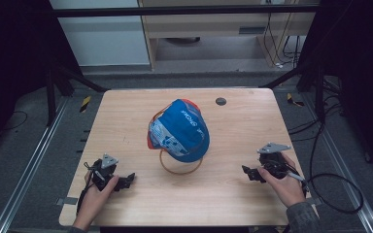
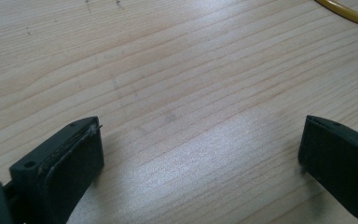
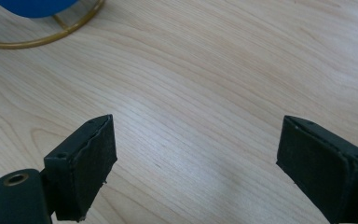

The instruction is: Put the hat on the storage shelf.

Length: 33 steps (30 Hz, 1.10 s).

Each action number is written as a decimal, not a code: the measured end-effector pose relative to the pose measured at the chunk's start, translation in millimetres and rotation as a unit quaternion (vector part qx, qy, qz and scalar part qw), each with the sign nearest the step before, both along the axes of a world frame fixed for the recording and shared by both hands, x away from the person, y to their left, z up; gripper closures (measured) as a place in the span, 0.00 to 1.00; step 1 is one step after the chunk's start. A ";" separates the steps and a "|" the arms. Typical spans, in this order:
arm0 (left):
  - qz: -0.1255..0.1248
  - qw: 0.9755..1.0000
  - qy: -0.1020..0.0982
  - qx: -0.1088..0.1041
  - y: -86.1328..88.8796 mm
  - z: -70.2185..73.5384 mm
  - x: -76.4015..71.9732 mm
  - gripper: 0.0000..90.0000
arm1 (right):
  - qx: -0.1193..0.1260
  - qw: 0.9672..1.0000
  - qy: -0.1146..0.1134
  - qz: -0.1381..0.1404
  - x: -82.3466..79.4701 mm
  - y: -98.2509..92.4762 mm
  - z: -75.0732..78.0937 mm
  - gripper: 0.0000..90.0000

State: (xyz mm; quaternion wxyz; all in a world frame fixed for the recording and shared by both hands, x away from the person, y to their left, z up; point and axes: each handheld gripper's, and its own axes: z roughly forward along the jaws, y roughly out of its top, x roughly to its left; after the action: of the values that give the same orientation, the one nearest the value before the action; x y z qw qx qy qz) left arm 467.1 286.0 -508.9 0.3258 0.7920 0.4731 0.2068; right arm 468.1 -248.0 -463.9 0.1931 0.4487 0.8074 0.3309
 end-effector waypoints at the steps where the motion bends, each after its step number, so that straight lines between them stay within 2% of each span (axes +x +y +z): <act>1: 0.000 1.000 0.000 0.000 0.0 0.0 0.0 0.00 | 0.001 1.000 -0.003 -0.003 -0.1 -1.8 -1.9 0.13; 14: 0.000 1.000 0.000 0.000 0.0 0.0 0.0 0.00 | 0.012 0.999 -0.006 -0.032 -3.6 -10.9 -18.8 0.13; 33: 0.000 1.000 0.000 0.000 0.0 0.0 0.0 0.00 | 0.020 0.998 0.004 -0.051 -7.0 -13.4 -35.7 0.12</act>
State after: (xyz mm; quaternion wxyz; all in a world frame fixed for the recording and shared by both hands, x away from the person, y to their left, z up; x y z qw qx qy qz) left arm 467.1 286.0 -508.8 0.3257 0.7920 0.4731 0.2068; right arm 461.0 -261.4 -499.6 0.1979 0.4943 0.7774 0.3349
